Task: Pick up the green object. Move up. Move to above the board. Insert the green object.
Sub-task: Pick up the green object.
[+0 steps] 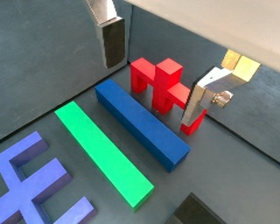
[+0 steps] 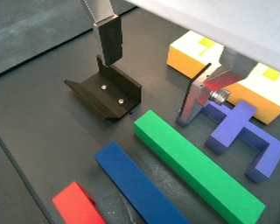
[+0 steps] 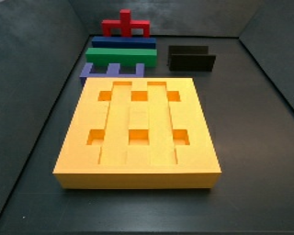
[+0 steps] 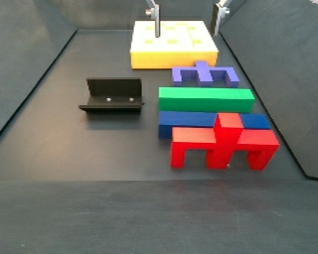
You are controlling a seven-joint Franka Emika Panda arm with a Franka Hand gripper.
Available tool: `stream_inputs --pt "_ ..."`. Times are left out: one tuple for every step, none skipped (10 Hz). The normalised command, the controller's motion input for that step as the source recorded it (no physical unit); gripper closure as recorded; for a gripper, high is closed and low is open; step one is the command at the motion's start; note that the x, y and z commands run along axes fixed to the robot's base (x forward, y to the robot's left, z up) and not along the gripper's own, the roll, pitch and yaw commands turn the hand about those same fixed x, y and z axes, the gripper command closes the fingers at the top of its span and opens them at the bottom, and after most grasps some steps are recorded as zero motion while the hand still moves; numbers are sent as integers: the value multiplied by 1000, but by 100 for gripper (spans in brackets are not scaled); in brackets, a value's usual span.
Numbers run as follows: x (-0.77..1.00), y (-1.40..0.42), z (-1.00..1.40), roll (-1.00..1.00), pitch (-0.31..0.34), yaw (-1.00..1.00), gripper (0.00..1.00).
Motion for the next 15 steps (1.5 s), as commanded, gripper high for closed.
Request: stream_inputs --pt "0 0 -3 -4 0 0 0" --pt "0 0 0 -13 0 0 0" --pt "0 0 -14 -10 0 0 0" --pt "-269 0 -11 -37 -107 0 0" --pt "-129 -37 -97 -40 -36 9 0" --pt "-51 -171 -149 -59 -7 0 0" --pt "-40 -217 -83 -36 0 0 0" --pt "-143 -194 -203 -47 0 54 0" --pt "-266 -123 -300 0 0 206 0" --pt "-180 -240 -360 0 0 363 0" --pt "-126 -306 -377 0 3 531 0" --pt "-120 -354 -337 54 3 557 0" --pt "-63 -351 -286 76 0 603 0" --pt "0 -294 -246 56 3 554 0" --pt "54 -34 -126 0 19 543 0"
